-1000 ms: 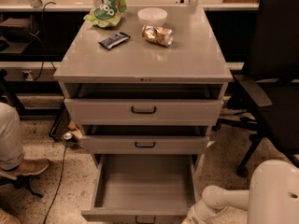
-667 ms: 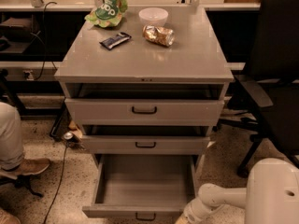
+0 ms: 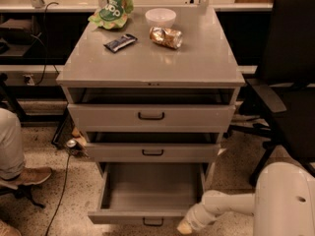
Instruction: Close bottom drawer
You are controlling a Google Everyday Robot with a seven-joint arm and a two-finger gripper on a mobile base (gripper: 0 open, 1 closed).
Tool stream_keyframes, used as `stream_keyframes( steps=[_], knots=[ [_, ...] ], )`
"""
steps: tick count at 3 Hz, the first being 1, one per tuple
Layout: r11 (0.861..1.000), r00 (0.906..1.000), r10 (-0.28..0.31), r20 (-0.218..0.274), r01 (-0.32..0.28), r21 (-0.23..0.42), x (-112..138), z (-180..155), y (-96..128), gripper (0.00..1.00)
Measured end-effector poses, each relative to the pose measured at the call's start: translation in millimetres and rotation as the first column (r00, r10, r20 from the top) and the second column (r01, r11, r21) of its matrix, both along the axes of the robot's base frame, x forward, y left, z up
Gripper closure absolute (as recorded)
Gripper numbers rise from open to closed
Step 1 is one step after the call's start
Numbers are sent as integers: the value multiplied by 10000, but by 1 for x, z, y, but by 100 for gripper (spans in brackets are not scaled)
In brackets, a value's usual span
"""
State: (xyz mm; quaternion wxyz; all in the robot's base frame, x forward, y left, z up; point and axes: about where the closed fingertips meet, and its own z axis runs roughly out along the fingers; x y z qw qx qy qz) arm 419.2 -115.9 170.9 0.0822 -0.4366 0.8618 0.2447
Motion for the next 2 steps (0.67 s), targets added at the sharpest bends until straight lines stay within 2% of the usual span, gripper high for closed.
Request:
stream_keyframes(
  steps=[1, 2],
  knots=[
    [9979, 9899, 552, 1306, -592, 269, 37, 9, 30, 100],
    [9979, 9887, 534, 1402, -579, 276, 39, 8, 30, 100]
  ],
)
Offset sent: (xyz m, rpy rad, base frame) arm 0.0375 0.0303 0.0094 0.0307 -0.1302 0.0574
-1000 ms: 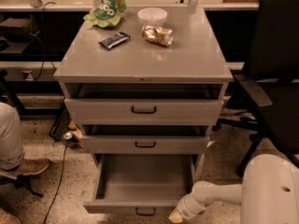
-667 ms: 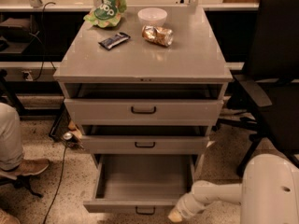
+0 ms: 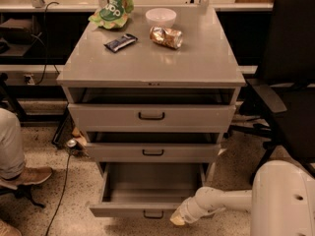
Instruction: Close bottom drawer
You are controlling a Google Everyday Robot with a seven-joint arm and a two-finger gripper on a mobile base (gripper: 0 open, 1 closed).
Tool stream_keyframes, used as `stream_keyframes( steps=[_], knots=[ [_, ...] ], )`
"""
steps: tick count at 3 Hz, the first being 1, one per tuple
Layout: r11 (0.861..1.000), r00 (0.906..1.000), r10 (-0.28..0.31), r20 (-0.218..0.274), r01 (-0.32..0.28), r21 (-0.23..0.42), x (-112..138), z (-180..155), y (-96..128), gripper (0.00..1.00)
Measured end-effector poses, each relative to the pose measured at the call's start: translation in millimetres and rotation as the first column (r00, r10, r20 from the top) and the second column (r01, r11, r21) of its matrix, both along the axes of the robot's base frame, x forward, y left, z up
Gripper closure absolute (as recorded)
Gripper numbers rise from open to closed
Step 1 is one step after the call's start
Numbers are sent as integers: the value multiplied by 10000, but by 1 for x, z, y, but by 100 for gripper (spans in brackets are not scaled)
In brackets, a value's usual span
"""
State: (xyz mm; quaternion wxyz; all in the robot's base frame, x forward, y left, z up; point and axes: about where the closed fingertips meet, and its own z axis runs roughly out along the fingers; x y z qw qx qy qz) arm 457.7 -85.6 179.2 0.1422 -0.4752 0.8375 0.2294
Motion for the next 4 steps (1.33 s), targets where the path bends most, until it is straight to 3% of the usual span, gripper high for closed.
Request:
stream_keyframes(
  steps=[1, 3, 4],
  knots=[
    [10000, 9996, -50, 284, 49, 38, 4, -3, 2, 100],
    [9997, 9892, -15, 1468, -23, 257, 45, -14, 13, 100],
    [9997, 9892, -15, 1467, -23, 257, 44, -14, 13, 100]
  ],
)
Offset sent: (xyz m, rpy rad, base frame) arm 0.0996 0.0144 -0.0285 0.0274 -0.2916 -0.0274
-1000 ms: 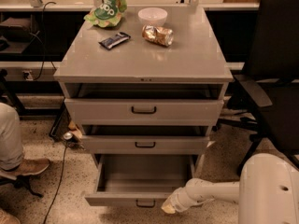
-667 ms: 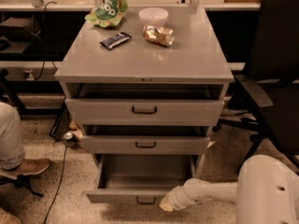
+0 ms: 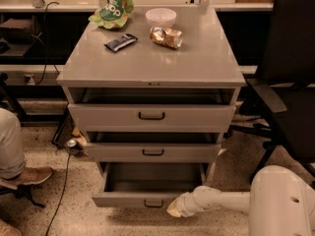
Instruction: Close bottom drawer
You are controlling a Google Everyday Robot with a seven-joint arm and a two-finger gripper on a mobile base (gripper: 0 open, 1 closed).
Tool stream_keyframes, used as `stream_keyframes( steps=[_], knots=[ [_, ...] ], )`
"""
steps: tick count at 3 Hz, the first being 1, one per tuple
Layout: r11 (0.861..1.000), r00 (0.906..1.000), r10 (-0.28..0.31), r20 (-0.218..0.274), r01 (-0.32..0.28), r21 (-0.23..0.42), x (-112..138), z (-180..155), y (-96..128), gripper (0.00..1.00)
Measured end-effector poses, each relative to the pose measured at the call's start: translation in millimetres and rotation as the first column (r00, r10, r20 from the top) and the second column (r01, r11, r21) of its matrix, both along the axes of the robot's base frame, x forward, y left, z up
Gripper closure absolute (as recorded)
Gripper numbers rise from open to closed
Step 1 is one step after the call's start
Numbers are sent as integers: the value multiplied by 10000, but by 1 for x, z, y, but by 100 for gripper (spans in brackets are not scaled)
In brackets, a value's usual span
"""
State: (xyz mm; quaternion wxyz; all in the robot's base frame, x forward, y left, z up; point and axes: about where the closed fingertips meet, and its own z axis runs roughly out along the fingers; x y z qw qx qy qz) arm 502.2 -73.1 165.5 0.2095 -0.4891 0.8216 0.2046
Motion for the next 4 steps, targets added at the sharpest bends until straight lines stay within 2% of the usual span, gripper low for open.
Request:
stream_keyframes(
  steps=[1, 2, 4],
  knots=[
    [9993, 9993, -329, 151, 332, -162, 1, -4, -15, 100],
    [9971, 9935, -703, 895, 725, -214, 20, -10, -47, 100],
    [9980, 9847, -637, 1623, 637, 53, 55, -14, -59, 100]
  ],
)
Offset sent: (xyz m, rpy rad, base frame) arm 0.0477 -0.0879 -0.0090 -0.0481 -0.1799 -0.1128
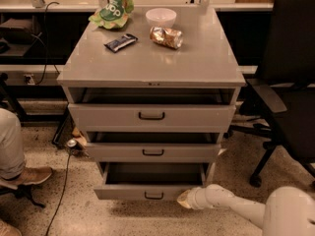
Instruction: Close bottom drawer
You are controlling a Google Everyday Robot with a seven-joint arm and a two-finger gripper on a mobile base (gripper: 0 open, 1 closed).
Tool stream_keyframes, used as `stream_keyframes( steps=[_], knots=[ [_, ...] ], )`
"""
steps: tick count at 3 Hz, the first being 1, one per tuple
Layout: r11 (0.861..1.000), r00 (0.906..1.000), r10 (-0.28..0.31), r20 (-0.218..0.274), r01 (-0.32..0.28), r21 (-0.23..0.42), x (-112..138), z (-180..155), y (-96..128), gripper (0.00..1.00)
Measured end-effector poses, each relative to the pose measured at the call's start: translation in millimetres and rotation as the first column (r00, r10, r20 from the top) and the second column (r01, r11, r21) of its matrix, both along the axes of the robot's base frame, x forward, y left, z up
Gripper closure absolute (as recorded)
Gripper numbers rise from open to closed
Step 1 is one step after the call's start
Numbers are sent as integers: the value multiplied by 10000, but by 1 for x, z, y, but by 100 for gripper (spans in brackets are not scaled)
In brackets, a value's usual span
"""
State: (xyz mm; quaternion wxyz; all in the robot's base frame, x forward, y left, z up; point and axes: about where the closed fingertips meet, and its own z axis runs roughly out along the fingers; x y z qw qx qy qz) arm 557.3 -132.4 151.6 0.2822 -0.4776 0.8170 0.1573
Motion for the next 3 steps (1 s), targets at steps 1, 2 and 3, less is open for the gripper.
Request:
stream_keyframes(
  steps=[1, 2, 3],
  knots=[
    [9993, 9996, 217, 198, -223, 312, 12, -4, 7, 100],
    [9969, 9957, 523, 764, -566, 551, 44, -1, 8, 100],
    [9966, 9951, 554, 821, -602, 570, 47, -1, 8, 100]
  ],
)
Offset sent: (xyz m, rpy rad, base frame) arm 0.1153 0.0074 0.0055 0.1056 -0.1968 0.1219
